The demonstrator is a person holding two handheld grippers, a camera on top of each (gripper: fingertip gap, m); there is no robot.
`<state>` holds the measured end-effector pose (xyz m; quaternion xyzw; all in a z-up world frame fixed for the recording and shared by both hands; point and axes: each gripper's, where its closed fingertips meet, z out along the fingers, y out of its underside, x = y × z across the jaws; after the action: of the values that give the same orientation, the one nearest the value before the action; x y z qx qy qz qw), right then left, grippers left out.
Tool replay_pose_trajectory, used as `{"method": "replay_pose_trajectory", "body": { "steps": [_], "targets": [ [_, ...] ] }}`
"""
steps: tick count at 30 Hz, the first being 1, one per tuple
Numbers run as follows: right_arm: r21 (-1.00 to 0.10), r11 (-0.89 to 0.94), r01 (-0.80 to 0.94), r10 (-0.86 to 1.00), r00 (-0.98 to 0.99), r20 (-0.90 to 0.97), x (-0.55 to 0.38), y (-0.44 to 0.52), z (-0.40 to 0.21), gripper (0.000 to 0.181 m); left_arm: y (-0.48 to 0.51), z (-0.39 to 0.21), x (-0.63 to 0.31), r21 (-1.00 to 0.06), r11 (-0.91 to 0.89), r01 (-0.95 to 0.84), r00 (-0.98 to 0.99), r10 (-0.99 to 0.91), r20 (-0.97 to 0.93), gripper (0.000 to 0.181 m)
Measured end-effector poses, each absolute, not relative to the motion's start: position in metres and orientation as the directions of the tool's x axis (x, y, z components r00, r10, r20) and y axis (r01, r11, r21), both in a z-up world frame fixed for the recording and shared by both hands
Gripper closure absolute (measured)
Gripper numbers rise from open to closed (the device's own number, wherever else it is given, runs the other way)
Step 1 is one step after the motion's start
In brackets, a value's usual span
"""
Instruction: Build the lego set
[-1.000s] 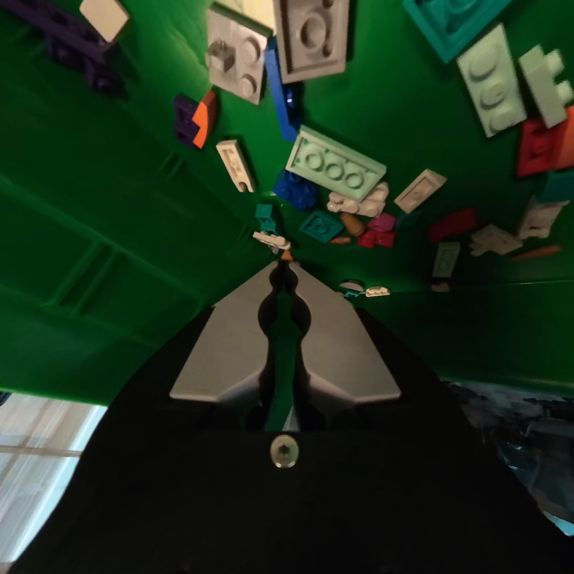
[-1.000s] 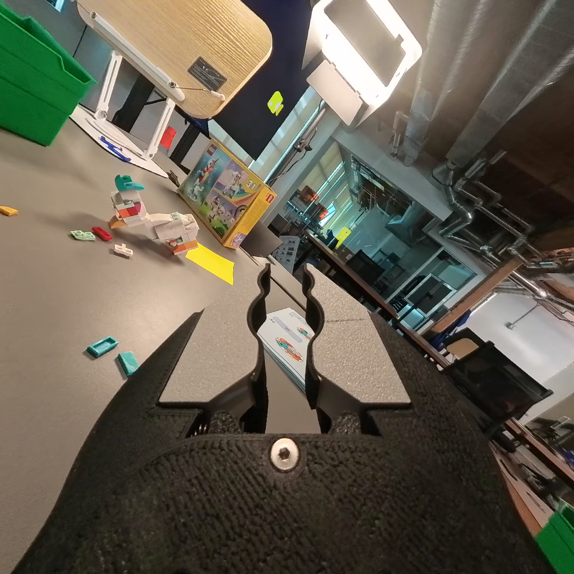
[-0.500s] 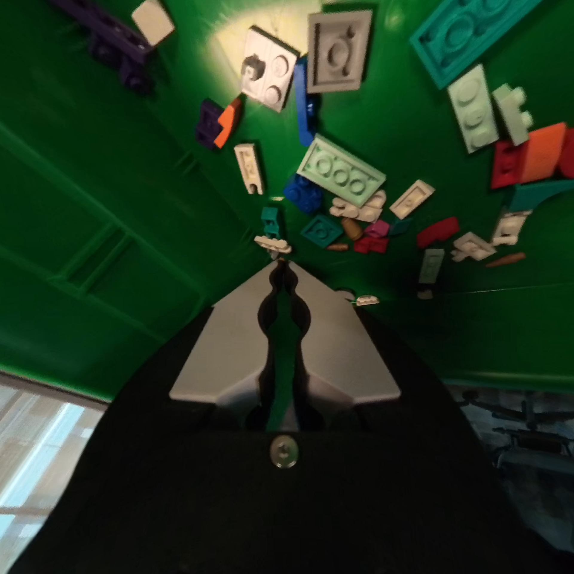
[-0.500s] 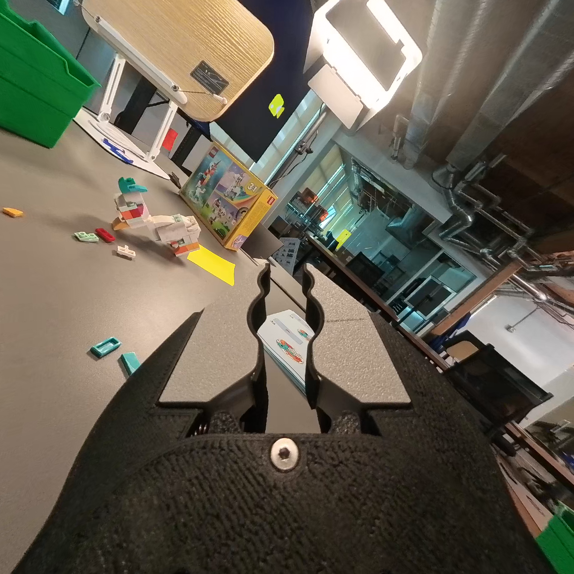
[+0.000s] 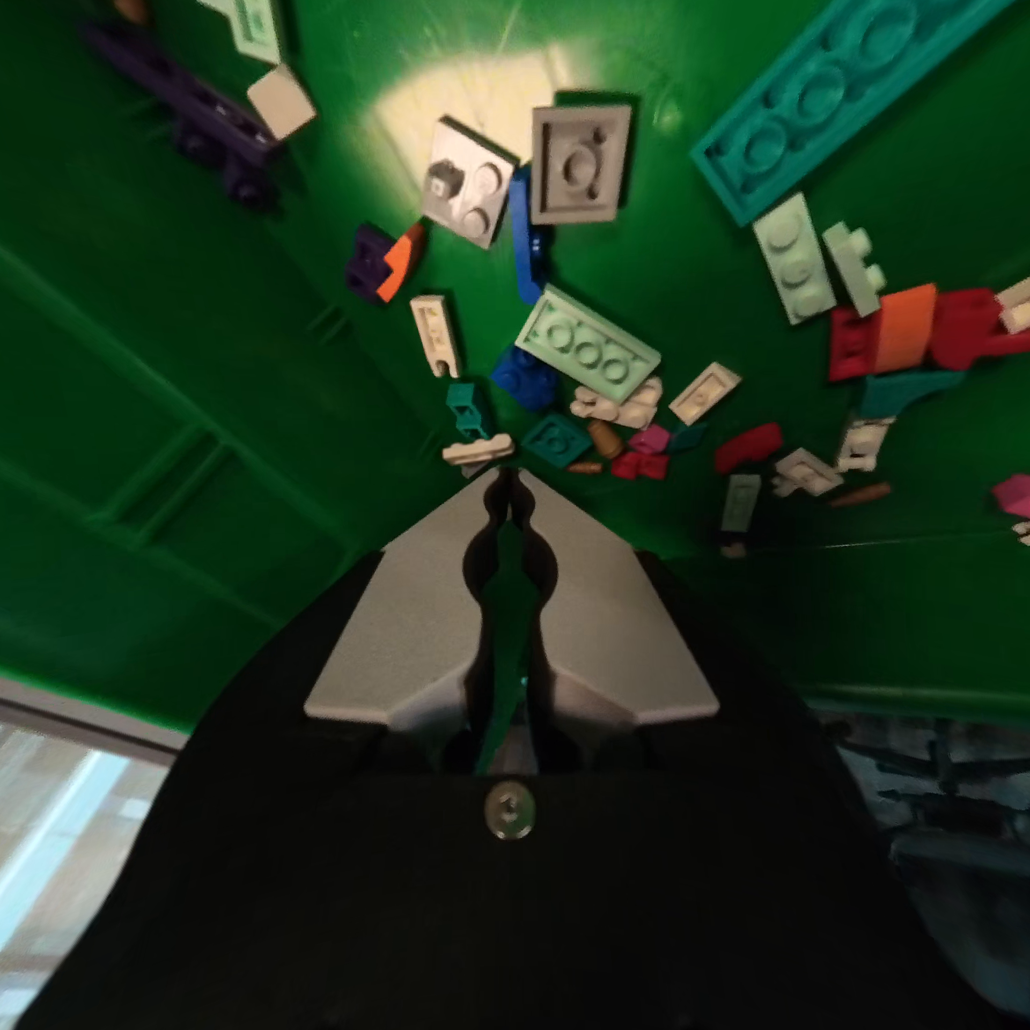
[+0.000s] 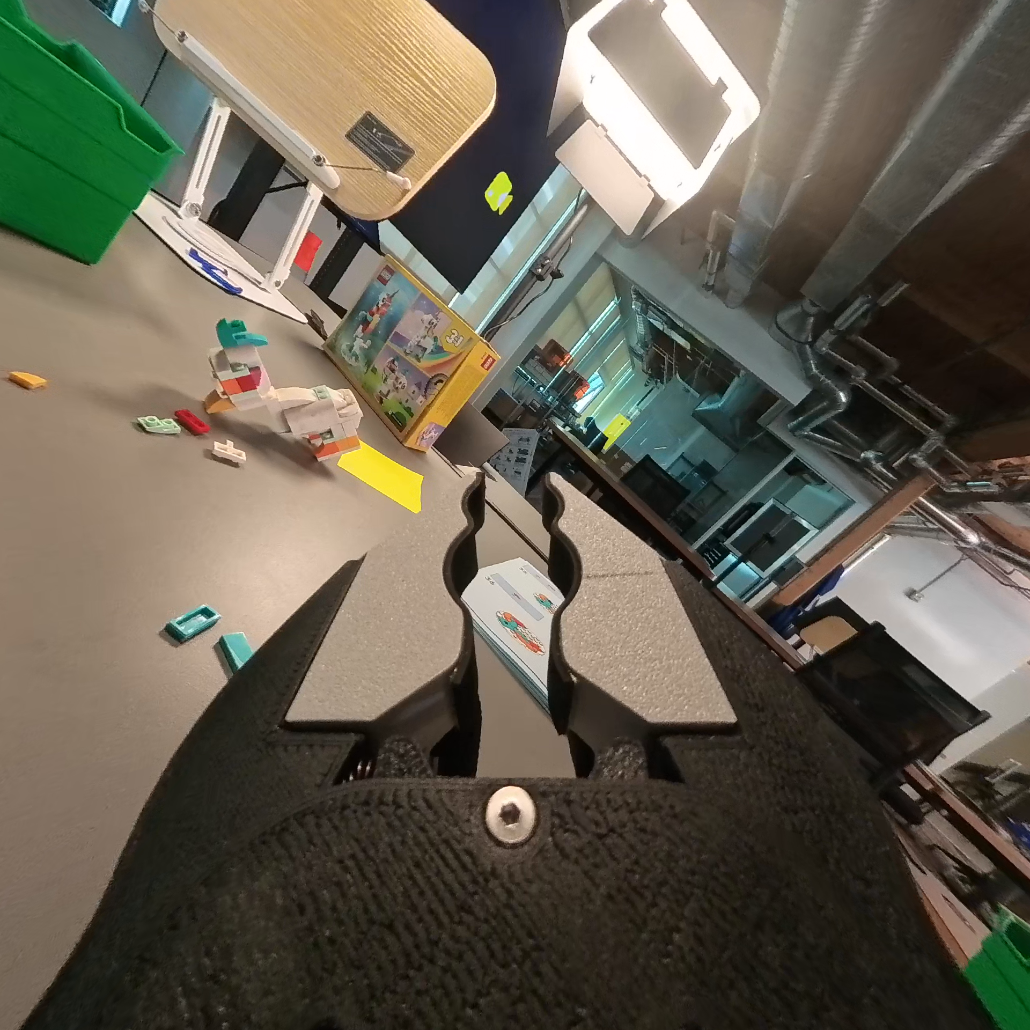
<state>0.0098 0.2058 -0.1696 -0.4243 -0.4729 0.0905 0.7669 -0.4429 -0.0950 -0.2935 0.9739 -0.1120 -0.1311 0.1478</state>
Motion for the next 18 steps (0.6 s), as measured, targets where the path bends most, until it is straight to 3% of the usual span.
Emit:
{"method": "replay_pose_trajectory", "body": {
  "steps": [5,10,12,18],
  "targets": [
    [-0.739,0.621,0.260,0.541,0.540,0.645,0.011,0.206,-0.169,0.163,-0.089,-0.292,-0.443,0.240,-0.956,-0.168,0.950,-0.222,-0.218,0.181],
    [-0.741,0.619,0.260,0.546,0.537,0.644,0.010,0.206,-0.170,0.163,-0.097,-0.285,-0.455,0.405,-0.840,-0.360,0.829,-0.488,-0.274,0.181],
    [-0.740,0.620,0.260,0.546,0.534,0.645,0.009,0.206,-0.170,0.163,-0.100,-0.285,-0.452,0.468,-0.783,-0.411,0.799,-0.556,-0.229,0.168],
    [-0.745,0.615,0.260,0.549,0.537,0.641,0.010,0.207,-0.170,0.163,-0.102,-0.288,-0.449,0.550,-0.730,-0.406,0.810,-0.566,-0.154,0.162]
  ]
}}
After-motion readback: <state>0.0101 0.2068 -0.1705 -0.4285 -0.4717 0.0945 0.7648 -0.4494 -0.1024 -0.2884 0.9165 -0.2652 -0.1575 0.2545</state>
